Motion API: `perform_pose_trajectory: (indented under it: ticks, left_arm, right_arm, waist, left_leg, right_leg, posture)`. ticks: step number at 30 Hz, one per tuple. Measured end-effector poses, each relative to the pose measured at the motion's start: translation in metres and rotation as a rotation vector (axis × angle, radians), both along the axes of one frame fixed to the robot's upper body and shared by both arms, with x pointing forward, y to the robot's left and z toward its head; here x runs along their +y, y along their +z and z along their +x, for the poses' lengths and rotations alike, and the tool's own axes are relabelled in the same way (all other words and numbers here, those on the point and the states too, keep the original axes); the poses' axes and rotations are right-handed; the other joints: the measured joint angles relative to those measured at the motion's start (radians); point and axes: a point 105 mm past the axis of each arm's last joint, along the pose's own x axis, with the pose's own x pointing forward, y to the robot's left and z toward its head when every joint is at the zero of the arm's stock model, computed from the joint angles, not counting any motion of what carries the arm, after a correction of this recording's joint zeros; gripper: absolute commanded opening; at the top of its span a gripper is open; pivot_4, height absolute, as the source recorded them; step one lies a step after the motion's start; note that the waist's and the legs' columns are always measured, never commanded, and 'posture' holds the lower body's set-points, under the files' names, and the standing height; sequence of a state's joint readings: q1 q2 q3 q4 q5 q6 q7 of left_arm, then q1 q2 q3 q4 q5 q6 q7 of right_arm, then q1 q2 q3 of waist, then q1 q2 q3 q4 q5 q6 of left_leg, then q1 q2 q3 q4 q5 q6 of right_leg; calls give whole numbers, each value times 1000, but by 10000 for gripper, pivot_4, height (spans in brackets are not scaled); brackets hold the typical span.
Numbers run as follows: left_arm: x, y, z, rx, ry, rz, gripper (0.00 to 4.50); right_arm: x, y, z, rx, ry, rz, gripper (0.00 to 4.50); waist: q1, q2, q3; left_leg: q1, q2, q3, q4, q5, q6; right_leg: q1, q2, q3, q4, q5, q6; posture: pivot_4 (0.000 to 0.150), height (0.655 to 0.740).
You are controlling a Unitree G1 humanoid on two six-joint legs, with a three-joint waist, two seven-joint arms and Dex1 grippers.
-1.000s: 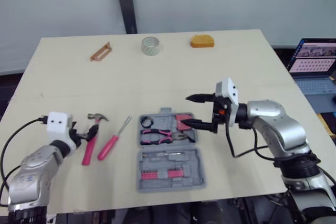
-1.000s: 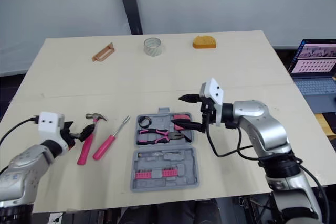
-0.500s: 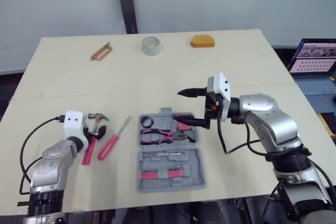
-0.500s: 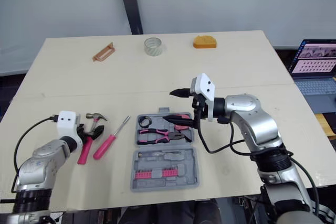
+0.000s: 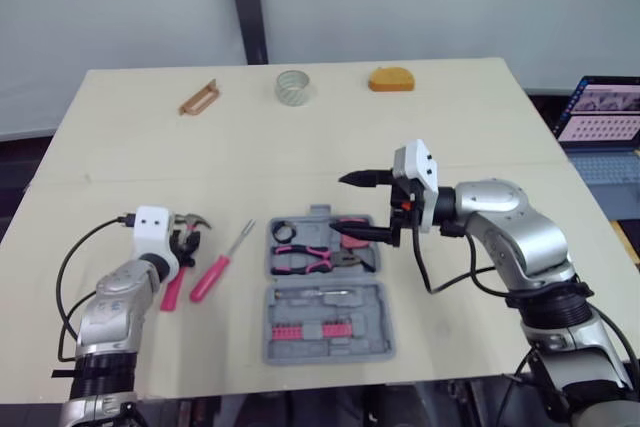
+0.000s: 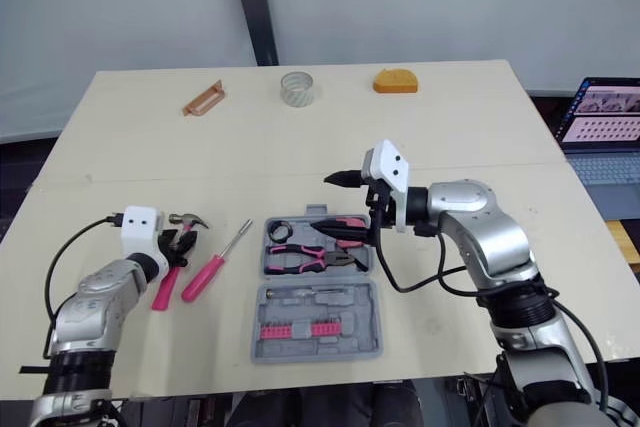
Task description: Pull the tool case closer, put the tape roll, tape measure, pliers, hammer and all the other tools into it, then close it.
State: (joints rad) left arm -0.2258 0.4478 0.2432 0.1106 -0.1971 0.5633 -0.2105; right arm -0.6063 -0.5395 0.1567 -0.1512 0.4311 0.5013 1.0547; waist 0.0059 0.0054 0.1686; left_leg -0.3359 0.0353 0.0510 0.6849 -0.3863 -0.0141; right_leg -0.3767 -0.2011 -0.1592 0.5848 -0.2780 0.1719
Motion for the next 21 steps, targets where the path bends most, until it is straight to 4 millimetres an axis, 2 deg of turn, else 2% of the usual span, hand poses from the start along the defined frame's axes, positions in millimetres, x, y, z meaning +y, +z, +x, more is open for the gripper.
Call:
perform_pose_trajectory:
  ticks: [11, 14, 17, 21]
  left_arm:
    - [-3, -1, 6, -8, -6, -5, 22135]
    - [-4, -2, 8, -13, -3, -11, 13680]
    - [-2, -1, 10, -16, 7, -12, 411]
    - [-2, -2, 12, -20, 4, -16, 411]
  right_arm:
    - [0, -1, -1, 7, 2, -1, 45000]
    - [0, 0, -1, 8, 4, 1, 45000]
    - [0, 0, -2, 8, 6, 2, 45000]
    - [0, 0, -2, 7, 4, -1, 45000]
  waist:
    - [8, 0, 0]
    - [12, 0, 0]
    - [14, 0, 0]
    - [17, 0, 0]
  left_leg:
    - [0, 0, 0, 0, 0, 0]
    - [0, 0, 0, 0, 0, 0]
    - [0, 0, 0, 0, 0, 0]
    - [0, 0, 0, 0, 1, -1]
  right_leg:
    - [0, 0, 0, 0, 0, 0]
    - [0, 0, 0, 0, 0, 0]
    - [0, 0, 0, 0, 0, 0]
    - [0, 0, 0, 0, 0, 0]
  posture:
    - [1500, 7400]
    - [1500, 7400]
    - [1500, 7400]
    - [1500, 7400]
